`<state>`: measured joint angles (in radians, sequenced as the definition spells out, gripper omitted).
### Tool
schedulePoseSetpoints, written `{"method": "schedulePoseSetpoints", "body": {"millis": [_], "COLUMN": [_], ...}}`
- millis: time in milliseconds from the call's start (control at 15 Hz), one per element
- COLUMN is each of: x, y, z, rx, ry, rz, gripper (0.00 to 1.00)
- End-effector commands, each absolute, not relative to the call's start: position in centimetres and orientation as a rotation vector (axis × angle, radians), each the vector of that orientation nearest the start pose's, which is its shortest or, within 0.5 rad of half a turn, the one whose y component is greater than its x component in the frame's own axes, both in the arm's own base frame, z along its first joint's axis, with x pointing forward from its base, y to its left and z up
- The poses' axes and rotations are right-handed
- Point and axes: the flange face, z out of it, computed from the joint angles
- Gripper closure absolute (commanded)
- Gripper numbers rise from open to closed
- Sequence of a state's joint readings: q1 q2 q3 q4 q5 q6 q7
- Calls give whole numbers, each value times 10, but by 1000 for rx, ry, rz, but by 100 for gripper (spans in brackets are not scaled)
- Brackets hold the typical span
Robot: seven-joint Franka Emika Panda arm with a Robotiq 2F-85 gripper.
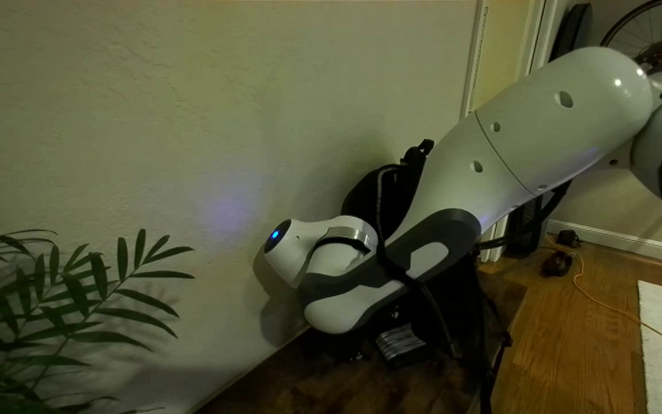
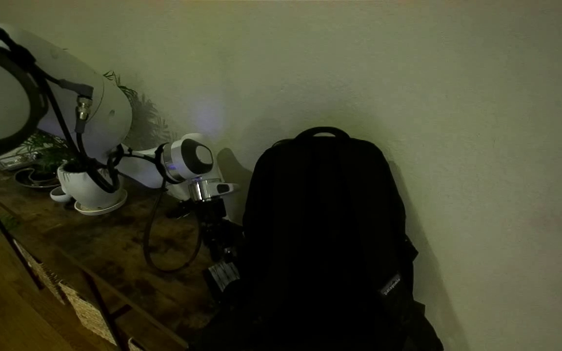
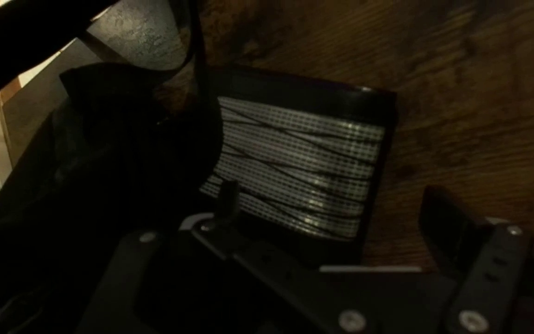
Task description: Put the wallet inside the black backpack
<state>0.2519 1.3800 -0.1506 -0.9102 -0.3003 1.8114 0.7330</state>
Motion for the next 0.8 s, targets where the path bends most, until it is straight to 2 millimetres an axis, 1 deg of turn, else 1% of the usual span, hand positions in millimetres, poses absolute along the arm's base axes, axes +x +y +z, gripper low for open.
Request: {"method": "schedulePoseSetpoints", "body": {"millis": [0, 733], "x": [698, 697], "y": [82, 68], "z": [-6, -6], "rx": [2431, 2396], "ry": [-524, -546], "rz": [-320, -333], "gripper": [0, 0]}}
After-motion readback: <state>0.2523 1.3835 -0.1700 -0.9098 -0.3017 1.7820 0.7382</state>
